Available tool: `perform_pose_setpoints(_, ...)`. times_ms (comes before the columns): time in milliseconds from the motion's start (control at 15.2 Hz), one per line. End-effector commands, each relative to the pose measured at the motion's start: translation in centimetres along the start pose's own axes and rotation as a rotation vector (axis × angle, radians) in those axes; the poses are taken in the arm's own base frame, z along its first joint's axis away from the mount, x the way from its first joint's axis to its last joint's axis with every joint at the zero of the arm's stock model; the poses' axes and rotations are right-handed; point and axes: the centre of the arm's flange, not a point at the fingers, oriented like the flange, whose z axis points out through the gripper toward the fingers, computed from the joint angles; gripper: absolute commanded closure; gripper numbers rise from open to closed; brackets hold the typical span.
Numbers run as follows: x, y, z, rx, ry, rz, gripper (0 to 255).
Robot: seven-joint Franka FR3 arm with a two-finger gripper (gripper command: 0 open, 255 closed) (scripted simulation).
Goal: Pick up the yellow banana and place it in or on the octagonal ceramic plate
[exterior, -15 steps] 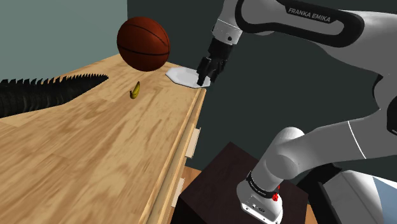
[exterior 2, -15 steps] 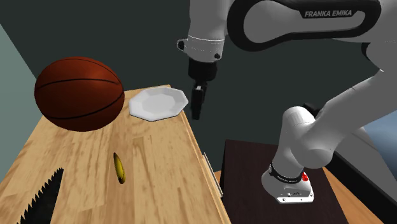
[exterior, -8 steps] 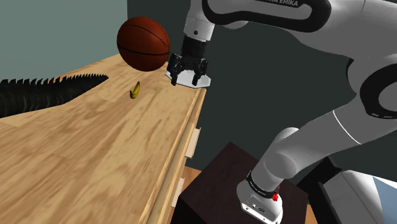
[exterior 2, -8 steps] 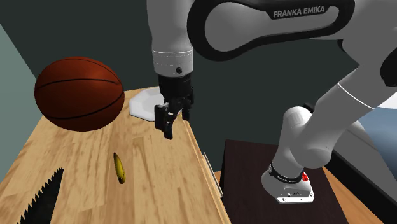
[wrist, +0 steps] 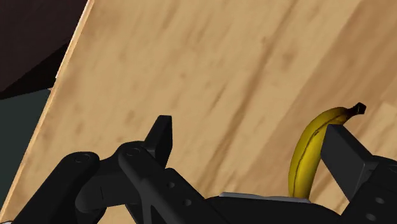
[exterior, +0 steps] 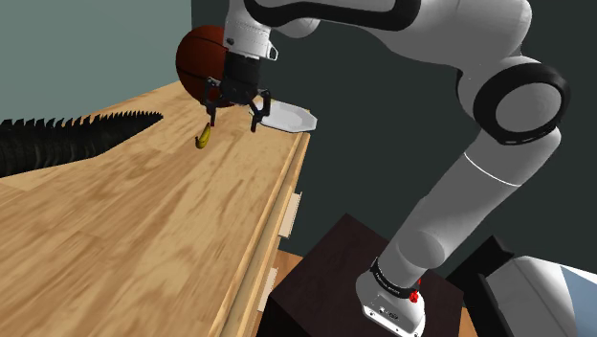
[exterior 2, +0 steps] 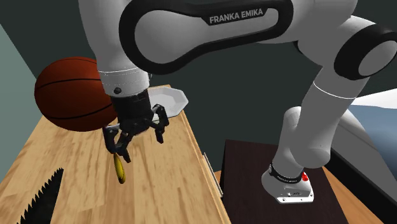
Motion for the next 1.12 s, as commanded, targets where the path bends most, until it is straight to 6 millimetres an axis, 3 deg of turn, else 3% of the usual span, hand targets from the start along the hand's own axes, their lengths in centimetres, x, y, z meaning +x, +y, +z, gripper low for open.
perform_pose_setpoints(0, 1.6, -2.4, 0.8, 0.005, -0.029, 0.092, 0)
perform_pose_setpoints(264, 4.5, -6.1, 1.9, 0.013, -0.078, 0.242, 0)
perform_pose_setpoints(726, 4.3, -6.2, 5.6, 0.013, -0.078, 0.242, 0)
perform_pose_setpoints(1056, 4.2, -6.2, 5.9, 0.013, -0.078, 0.242, 0)
